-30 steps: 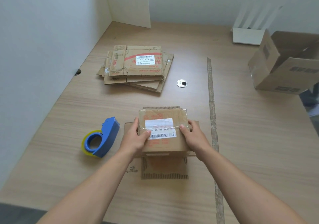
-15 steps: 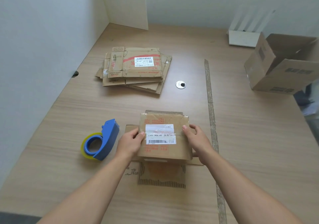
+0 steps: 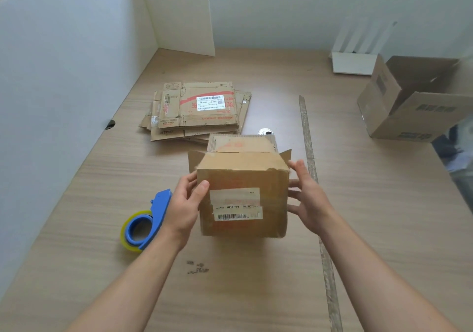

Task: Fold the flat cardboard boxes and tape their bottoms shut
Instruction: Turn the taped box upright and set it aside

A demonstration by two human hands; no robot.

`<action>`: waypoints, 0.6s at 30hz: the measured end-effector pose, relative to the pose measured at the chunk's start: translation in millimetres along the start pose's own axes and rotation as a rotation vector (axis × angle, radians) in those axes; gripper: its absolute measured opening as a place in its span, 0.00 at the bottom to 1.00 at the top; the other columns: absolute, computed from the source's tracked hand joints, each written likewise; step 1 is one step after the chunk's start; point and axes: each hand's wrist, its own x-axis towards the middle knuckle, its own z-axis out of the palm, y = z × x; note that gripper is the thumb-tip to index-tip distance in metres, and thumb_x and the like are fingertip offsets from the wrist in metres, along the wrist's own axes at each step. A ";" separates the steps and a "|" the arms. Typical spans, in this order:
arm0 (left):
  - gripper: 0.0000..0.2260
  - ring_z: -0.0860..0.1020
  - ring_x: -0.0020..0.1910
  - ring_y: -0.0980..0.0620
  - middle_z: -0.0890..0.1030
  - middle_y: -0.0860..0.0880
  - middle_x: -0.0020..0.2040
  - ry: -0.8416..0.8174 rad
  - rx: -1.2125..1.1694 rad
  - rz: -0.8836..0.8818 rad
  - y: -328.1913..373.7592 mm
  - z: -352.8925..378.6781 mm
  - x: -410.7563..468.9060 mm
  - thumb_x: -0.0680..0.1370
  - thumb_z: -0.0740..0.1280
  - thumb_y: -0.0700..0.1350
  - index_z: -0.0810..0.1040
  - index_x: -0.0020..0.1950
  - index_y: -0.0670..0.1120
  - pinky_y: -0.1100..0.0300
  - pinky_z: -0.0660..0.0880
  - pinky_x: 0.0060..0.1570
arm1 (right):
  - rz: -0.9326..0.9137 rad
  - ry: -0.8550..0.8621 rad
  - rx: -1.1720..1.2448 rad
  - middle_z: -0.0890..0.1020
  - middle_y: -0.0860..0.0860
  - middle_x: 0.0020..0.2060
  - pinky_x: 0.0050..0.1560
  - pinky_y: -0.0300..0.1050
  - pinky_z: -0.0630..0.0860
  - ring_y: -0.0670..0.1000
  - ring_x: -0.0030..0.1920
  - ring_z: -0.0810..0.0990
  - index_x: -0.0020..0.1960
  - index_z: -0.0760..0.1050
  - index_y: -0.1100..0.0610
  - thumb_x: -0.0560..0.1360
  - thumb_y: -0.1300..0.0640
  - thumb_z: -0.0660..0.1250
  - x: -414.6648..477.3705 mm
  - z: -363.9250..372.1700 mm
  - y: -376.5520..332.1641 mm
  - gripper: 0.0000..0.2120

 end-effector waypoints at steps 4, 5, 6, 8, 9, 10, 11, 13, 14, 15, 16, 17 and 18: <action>0.26 0.79 0.58 0.54 0.81 0.52 0.59 -0.020 -0.052 0.003 20.1 2.9 7.8 0.71 0.68 0.64 0.74 0.63 0.52 0.50 0.75 0.57 | 0.035 -0.090 -0.020 0.83 0.47 0.46 0.50 0.53 0.81 0.48 0.48 0.83 0.55 0.82 0.41 0.75 0.35 0.65 2.0 -5.5 -6.7 0.16; 0.25 0.79 0.58 0.54 0.81 0.51 0.60 -0.025 -0.051 -0.001 22.8 2.9 10.4 0.72 0.69 0.64 0.74 0.65 0.52 0.48 0.75 0.58 | 0.010 -0.122 0.011 0.84 0.45 0.49 0.48 0.49 0.81 0.46 0.47 0.83 0.58 0.82 0.41 0.74 0.39 0.67 2.1 -7.8 -7.4 0.15; 0.24 0.79 0.59 0.53 0.79 0.50 0.62 -0.033 -0.044 -0.008 24.0 2.3 13.1 0.74 0.70 0.62 0.73 0.66 0.52 0.47 0.75 0.60 | -0.024 -0.141 0.052 0.84 0.45 0.52 0.46 0.46 0.80 0.45 0.47 0.83 0.59 0.81 0.41 0.73 0.45 0.68 2.0 -10.0 -7.9 0.15; 0.23 0.78 0.59 0.54 0.78 0.53 0.62 -0.069 -0.028 -0.009 24.5 -0.4 15.3 0.73 0.71 0.54 0.71 0.67 0.58 0.51 0.76 0.59 | -0.095 -0.147 0.106 0.83 0.48 0.57 0.46 0.47 0.80 0.46 0.51 0.82 0.62 0.78 0.43 0.71 0.53 0.68 1.8 -13.0 -7.9 0.20; 0.25 0.79 0.57 0.56 0.78 0.56 0.60 -0.096 -0.012 -0.002 24.2 -1.7 14.7 0.71 0.70 0.50 0.71 0.67 0.60 0.56 0.76 0.56 | -0.125 -0.141 0.103 0.81 0.49 0.59 0.47 0.49 0.79 0.47 0.54 0.81 0.63 0.77 0.44 0.70 0.55 0.67 1.8 -13.6 -7.4 0.22; 0.28 0.80 0.55 0.57 0.78 0.58 0.58 -0.126 0.024 0.004 23.2 -3.2 13.4 0.69 0.69 0.46 0.70 0.68 0.60 0.60 0.77 0.52 | -0.151 -0.134 0.090 0.80 0.50 0.61 0.49 0.51 0.79 0.48 0.56 0.81 0.64 0.76 0.44 0.70 0.55 0.67 1.5 -13.3 -6.8 0.22; 0.30 0.80 0.55 0.57 0.78 0.59 0.58 -0.151 0.078 0.007 20.9 -4.5 11.4 0.68 0.68 0.43 0.70 0.69 0.59 0.62 0.77 0.48 | -0.163 -0.131 0.081 0.79 0.49 0.62 0.50 0.52 0.78 0.47 0.58 0.80 0.64 0.75 0.43 0.71 0.53 0.67 0.6 -12.3 -6.1 0.21; 0.32 0.78 0.60 0.56 0.76 0.57 0.62 -0.169 0.184 0.011 13.6 -6.1 7.2 0.69 0.65 0.39 0.71 0.71 0.59 0.62 0.76 0.48 | -0.152 -0.123 0.086 0.80 0.47 0.62 0.55 0.54 0.78 0.47 0.61 0.80 0.65 0.73 0.37 0.76 0.40 0.66 -0.7 -11.3 -3.6 0.18; 0.29 0.76 0.62 0.57 0.77 0.58 0.62 -0.157 0.211 0.007 10.0 -7.1 5.0 0.71 0.66 0.37 0.72 0.69 0.60 0.62 0.75 0.50 | -0.129 -0.100 0.105 0.80 0.47 0.62 0.58 0.56 0.78 0.49 0.61 0.80 0.66 0.72 0.35 0.76 0.33 0.62 -1.1 -11.3 -1.2 0.20; 0.26 0.76 0.63 0.58 0.78 0.60 0.61 -0.143 0.222 -0.007 6.5 -8.4 2.9 0.73 0.66 0.36 0.73 0.67 0.59 0.62 0.75 0.51 | -0.098 -0.061 0.123 0.80 0.49 0.62 0.61 0.60 0.77 0.51 0.62 0.80 0.67 0.73 0.35 0.74 0.27 0.58 -1.4 -11.4 1.2 0.25; 0.23 0.75 0.64 0.58 0.79 0.60 0.60 -0.137 0.227 -0.030 2.7 -10.0 1.3 0.74 0.67 0.36 0.74 0.64 0.58 0.63 0.74 0.52 | -0.063 -0.024 0.127 0.80 0.50 0.61 0.64 0.63 0.74 0.54 0.63 0.80 0.66 0.75 0.37 0.70 0.24 0.56 -2.2 -11.9 4.1 0.30; 0.20 0.76 0.64 0.57 0.80 0.59 0.59 -0.136 0.227 -0.060 -1.0 -11.7 -0.6 0.75 0.66 0.36 0.75 0.62 0.55 0.65 0.74 0.51 | -0.035 0.001 0.110 0.80 0.51 0.59 0.66 0.65 0.72 0.56 0.63 0.79 0.64 0.77 0.40 0.66 0.21 0.57 -3.1 -12.4 7.4 0.35; 0.18 0.77 0.63 0.56 0.81 0.58 0.58 -0.137 0.222 -0.084 -4.2 -13.4 -3.0 0.76 0.65 0.34 0.76 0.61 0.53 0.66 0.74 0.50 | -0.022 0.010 0.077 0.80 0.51 0.58 0.67 0.65 0.72 0.56 0.62 0.79 0.62 0.79 0.41 0.62 0.18 0.59 -4.1 -13.2 11.0 0.39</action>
